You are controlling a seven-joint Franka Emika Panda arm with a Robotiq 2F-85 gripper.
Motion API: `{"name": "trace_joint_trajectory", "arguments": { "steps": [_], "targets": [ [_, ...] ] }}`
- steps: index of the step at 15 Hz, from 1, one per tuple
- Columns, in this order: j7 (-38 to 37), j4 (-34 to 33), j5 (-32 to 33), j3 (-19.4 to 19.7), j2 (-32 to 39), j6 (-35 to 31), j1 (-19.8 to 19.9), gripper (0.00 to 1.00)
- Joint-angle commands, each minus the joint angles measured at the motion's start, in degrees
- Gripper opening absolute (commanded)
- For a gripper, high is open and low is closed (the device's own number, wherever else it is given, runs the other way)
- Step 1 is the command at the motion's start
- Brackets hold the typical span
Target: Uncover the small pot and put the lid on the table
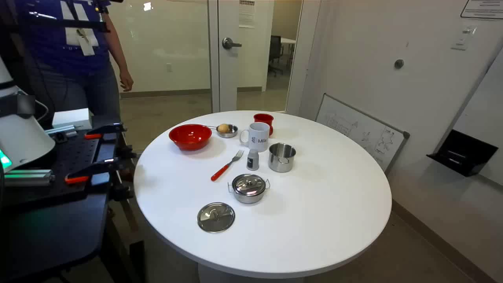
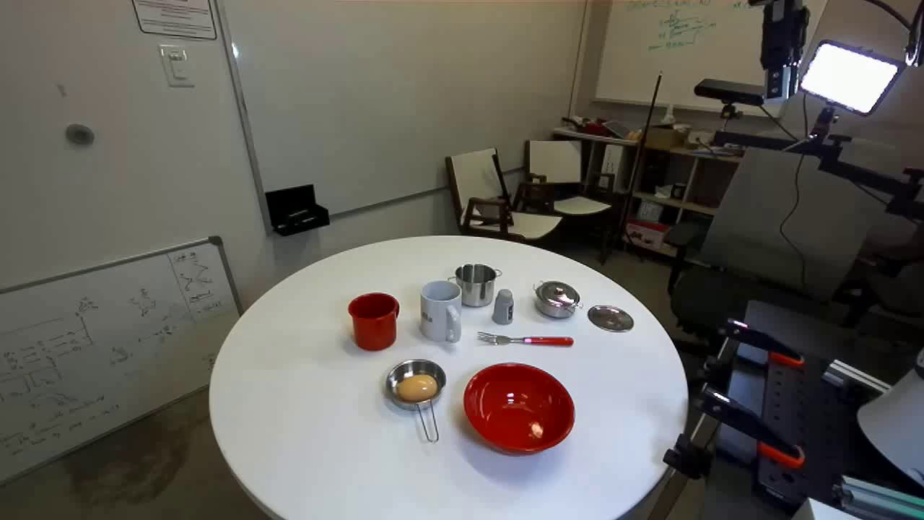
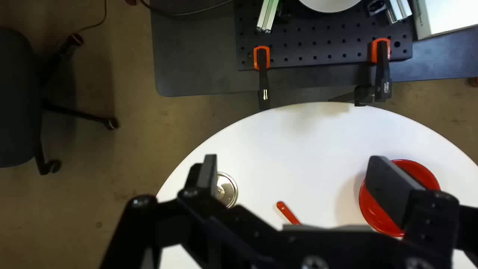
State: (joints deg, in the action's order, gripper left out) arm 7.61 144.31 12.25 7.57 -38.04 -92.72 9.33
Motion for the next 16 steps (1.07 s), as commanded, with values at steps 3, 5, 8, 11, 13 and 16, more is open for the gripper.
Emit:
{"name": "trace_joint_trajectory", "arguments": {
  "steps": [3,5,8,11,13,16],
  "targets": [
    [-0.4,-0.1,0.3,0.6,0.0,0.2,-0.8,1.00],
    [-1.9,-0.3,0.1,0.6,2.8,-0.6,-0.5,1.00],
    [-2.0,0.2,-1.1,1.9,8.3,-6.4,-0.7,1.00],
    [-2.9,0.7,-1.2,2.6,14.8,-15.6,-0.2,1.00],
    [-5.6,0.7,-0.4,2.4,19.9,-24.1,0.5,1.00],
    [-7.8,-0.8,-2.2,3.0,28.3,-35.3,0.7,1.00]
  ]
}}
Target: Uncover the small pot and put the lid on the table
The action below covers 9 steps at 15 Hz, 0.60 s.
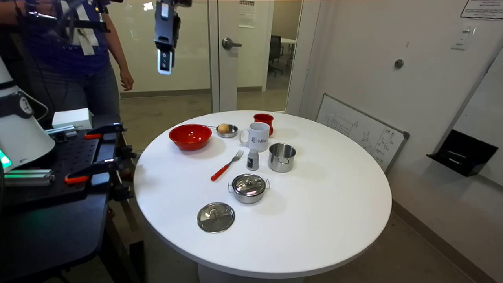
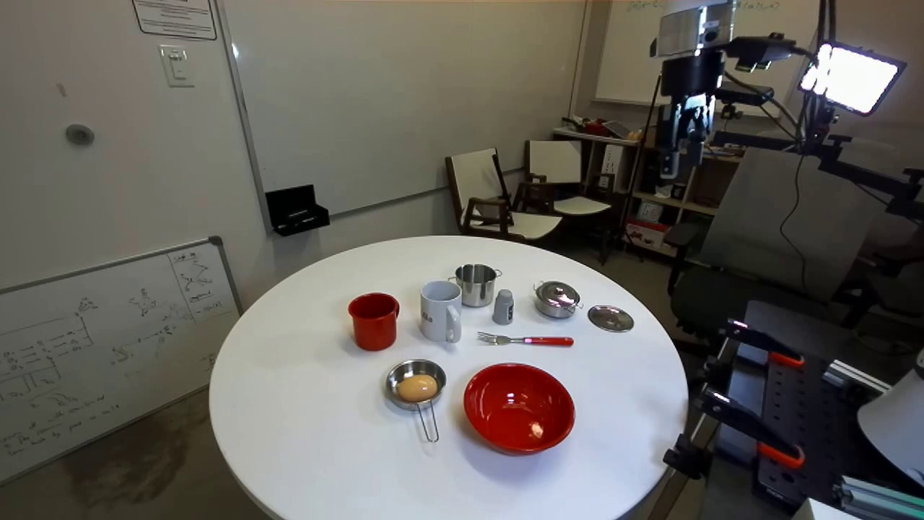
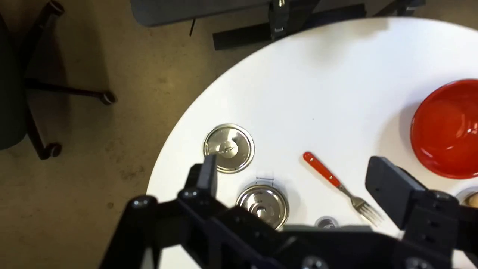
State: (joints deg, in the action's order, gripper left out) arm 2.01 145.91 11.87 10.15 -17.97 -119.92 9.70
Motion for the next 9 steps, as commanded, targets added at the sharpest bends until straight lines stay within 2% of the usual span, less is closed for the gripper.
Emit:
{"name": "trace_joint_trajectory", "arguments": {
  "steps": [1,3,5,6,9],
  "targets": [
    [-2.4,-2.9,-2.7,0.6,10.5,-10.9,0.4,1.00],
    [-2.6,-4.3,-5.3,0.8,15.2,-15.3,0.4,1.00],
    [-2.4,-5.6,-7.7,0.9,18.5,-16.8,0.6,1.00],
    [-1.9,-2.8,-5.6,0.6,14.5,-15.5,0.7,1.00],
    [-1.9,-4.7,-6.9,0.7,18.0,-16.4,0.7,1.00]
  ]
}}
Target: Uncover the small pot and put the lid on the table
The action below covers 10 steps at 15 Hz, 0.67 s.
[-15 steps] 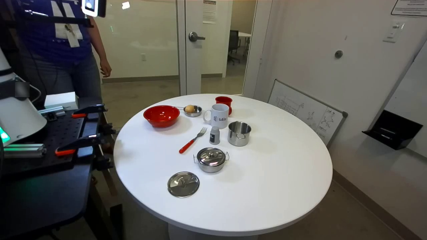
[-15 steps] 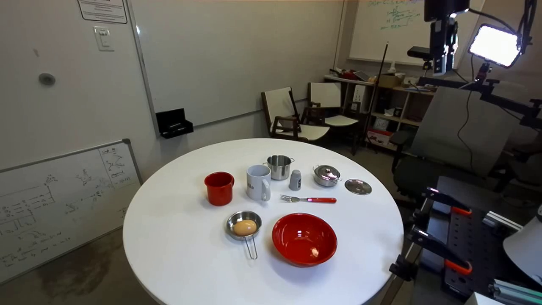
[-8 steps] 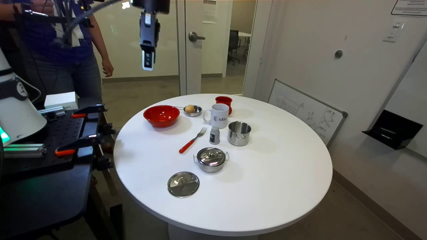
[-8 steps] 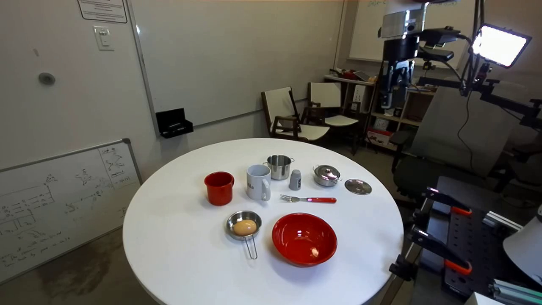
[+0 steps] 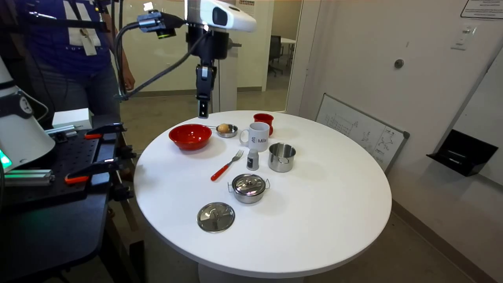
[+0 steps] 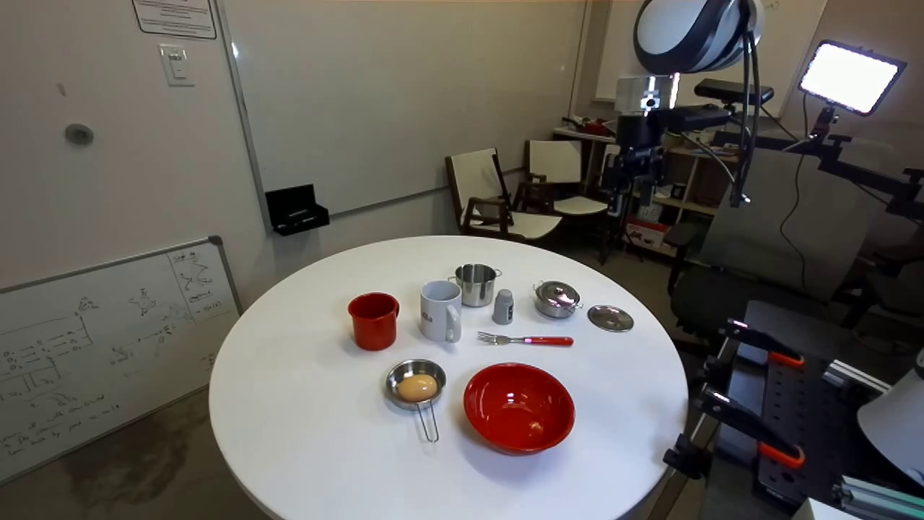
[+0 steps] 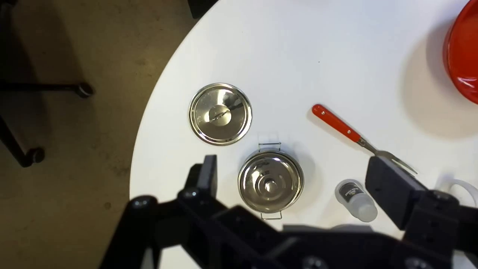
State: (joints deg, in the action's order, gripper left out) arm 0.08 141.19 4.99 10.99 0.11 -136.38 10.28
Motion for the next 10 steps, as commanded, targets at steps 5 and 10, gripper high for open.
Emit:
{"name": "trace_joint_trajectory", "arguments": {
  "steps": [5,10],
  "targets": [
    [-1.4,-3.5,-2.5,0.1,6.4,-1.1,0.5,1.00],
    [3.5,-8.9,-11.7,-1.6,17.5,-7.7,1.4,1.00]
  ]
}}
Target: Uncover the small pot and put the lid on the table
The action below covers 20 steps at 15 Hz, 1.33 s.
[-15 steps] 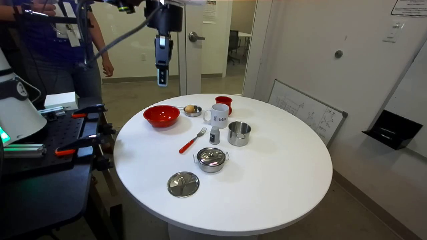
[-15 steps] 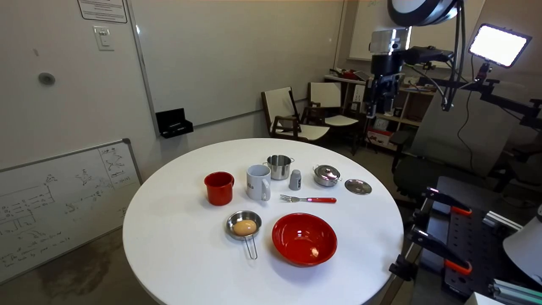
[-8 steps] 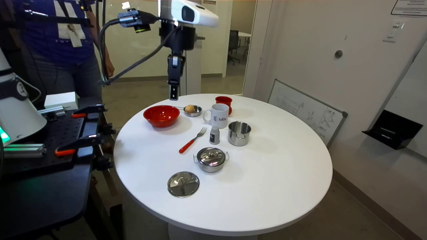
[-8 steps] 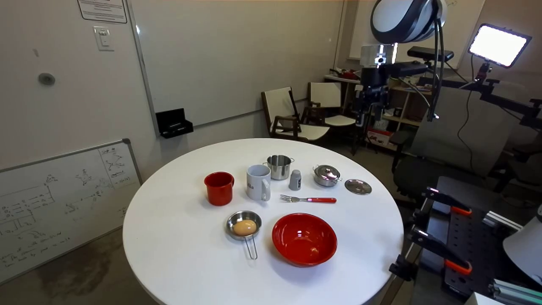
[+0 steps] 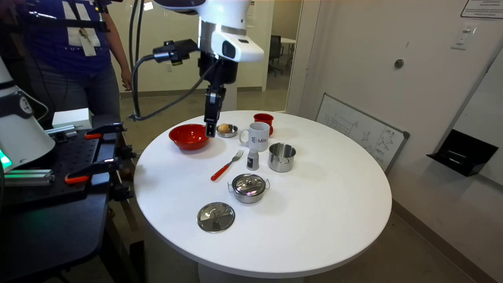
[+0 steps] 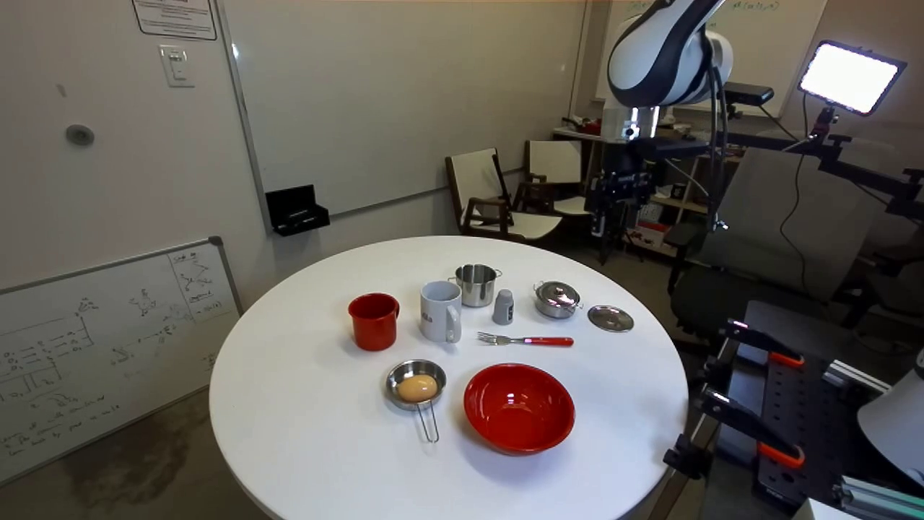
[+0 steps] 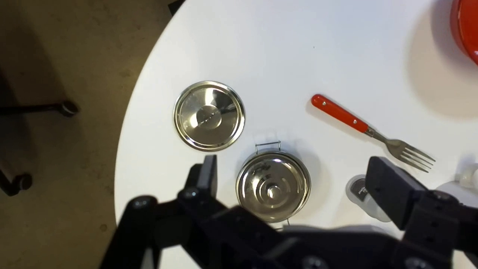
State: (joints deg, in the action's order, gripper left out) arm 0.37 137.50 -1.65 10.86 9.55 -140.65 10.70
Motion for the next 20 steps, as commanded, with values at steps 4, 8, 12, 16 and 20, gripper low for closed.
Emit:
{"name": "trace_joint_trajectory", "arguments": {
  "steps": [4,8,12,16,20],
  "targets": [
    [6.6,-10.8,-10.6,-4.9,16.0,-5.7,3.0,1.00],
    [7.7,-16.1,-13.8,-8.1,23.0,-7.8,5.1,1.00],
    [5.6,-20.1,-12.9,-8.1,28.1,-10.1,5.5,1.00],
    [4.6,-23.1,-12.3,-7.5,31.6,-10.7,6.2,1.00],
    [4.0,-24.8,-12.4,-7.2,33.5,-10.5,7.1,1.00]
  ]
}}
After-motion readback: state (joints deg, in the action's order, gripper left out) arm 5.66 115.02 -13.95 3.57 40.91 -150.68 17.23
